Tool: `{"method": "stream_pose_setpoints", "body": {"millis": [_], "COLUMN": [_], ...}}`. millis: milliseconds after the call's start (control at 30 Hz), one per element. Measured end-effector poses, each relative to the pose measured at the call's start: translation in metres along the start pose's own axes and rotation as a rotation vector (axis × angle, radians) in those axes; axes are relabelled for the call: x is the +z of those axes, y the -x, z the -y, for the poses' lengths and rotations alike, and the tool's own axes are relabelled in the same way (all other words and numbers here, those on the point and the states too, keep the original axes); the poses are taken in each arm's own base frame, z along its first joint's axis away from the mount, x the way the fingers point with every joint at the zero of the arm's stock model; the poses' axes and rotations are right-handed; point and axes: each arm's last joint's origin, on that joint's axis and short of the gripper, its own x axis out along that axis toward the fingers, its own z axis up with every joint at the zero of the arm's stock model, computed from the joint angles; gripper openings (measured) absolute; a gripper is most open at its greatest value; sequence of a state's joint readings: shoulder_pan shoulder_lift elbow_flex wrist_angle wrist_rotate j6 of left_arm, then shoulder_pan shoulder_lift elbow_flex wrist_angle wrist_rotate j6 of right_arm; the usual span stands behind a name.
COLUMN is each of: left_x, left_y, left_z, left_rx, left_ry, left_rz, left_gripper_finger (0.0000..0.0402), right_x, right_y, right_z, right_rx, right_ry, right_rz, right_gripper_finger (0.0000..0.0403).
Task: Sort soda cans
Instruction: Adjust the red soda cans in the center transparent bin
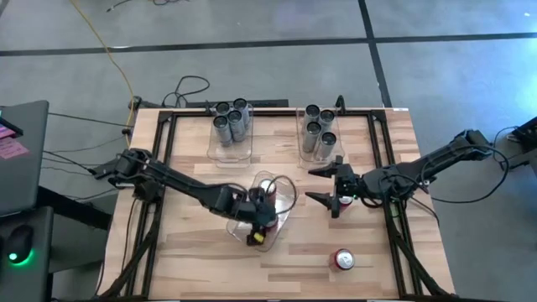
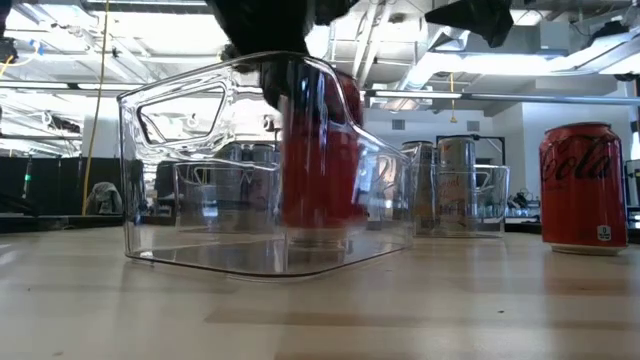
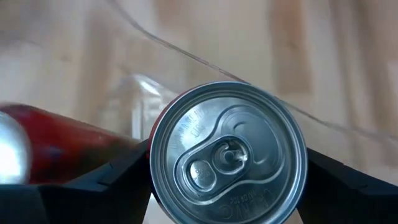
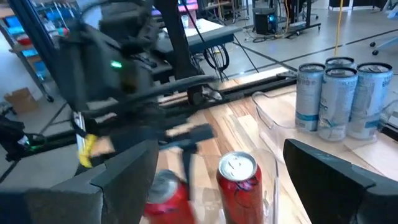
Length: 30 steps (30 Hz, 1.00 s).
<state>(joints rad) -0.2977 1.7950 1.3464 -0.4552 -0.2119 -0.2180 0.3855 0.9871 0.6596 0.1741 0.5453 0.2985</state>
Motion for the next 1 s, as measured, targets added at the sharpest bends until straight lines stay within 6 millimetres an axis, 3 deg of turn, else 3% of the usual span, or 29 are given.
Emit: {"method": "stream_pose_setpoints", "body": {"millis": [167,533,1000], "left_x": [0.008,0.02,0.02], "left_y": [-0.004,-0.01,-0.01], "left_z": [-0.024,-0.053,-0.046], "left_rx": [0.054,0.041,0.042], "left_ry": [0.006,-0.013,0.031], "left_rz": [0.039,0.11,0.117], "left_gripper_finger": [0.03,0.0302,0.0323], "right_x": [0.004,0.002,0.002], "right_y": [0.002,0.002,0.002], "right_z": [-0.004,-0.005,-0.004], "right_rx": [0.015,0.017,0.013], "right_ry": [0.005,0.017,0.02], "right_rz": [0.004,-0.009,-0.013], "right_gripper_finger": [0.0366,0.0366,0.0366]}}
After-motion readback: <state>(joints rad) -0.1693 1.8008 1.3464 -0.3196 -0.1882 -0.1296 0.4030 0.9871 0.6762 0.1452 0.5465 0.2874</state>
